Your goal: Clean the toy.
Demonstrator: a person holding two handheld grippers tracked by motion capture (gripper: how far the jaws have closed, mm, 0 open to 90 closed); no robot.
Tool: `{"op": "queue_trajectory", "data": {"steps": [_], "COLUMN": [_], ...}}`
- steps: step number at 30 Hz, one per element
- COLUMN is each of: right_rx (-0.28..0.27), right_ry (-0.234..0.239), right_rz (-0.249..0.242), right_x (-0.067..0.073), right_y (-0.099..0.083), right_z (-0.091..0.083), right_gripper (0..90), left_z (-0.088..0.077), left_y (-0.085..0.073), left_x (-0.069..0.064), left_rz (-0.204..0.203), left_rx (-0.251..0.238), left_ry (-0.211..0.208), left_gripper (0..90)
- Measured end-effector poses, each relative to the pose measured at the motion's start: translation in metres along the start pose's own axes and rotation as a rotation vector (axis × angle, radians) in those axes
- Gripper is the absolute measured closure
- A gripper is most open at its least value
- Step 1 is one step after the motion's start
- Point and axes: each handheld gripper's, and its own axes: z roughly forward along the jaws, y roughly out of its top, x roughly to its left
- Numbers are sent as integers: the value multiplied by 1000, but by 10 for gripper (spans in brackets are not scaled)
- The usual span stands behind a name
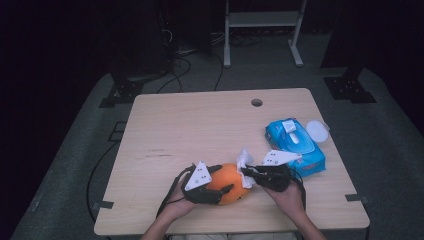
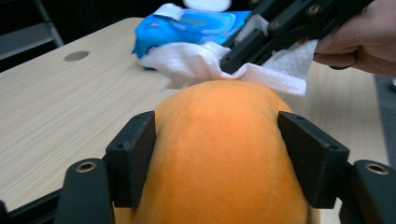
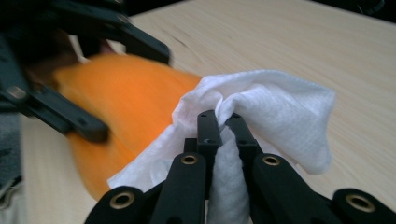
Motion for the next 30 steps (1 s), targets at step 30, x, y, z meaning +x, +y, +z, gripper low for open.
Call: {"op": "queue_trajectory", "data": {"steps": [30], "right_rx": [-10], "right_ry": [59], "right_rz": [65], "right_x": [-3], "right_y": [1], "right_z": [2], "right_gripper": [850], "left_z": [2], "left_y": [3], "left_x": [-17], "left_rz": [61], "left_rx": [9], "left_ry": [-51], "left_gripper": [260]}}
